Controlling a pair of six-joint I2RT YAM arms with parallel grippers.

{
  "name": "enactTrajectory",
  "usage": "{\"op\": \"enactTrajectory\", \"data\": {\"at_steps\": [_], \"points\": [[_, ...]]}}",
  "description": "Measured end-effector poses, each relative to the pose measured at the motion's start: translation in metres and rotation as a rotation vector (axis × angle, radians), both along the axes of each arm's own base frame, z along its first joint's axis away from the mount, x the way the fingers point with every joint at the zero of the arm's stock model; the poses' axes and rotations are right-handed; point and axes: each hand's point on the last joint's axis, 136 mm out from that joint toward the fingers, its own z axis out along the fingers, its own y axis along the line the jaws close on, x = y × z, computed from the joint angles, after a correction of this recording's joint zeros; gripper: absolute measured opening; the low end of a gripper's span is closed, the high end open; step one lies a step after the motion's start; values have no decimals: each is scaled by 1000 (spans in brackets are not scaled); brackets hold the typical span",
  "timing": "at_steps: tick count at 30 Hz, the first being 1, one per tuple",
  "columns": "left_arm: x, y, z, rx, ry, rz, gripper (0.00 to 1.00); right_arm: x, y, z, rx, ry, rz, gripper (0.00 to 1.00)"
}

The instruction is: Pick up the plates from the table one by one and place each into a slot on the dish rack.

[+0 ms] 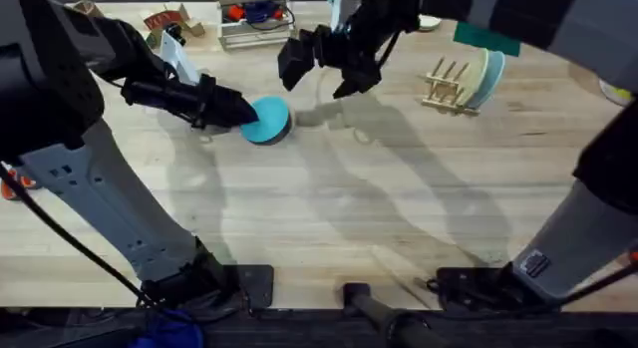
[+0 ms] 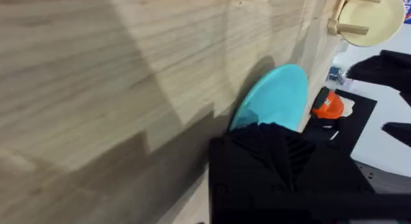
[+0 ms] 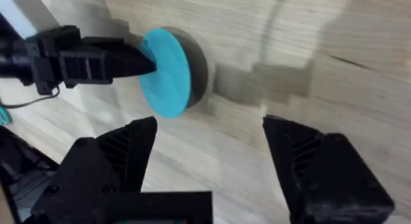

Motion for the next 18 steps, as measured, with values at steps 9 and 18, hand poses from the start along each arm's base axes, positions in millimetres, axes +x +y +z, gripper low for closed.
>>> {"op": "enactTrajectory", "data": {"at_steps": [9, 18], "points": [[0, 0, 0, 0, 0, 0, 41, 1, 13, -25, 16, 52, -1, 995], [0, 0, 0, 0, 0, 0, 41, -9, 42, -38, 32, 44, 52, 993]]}}
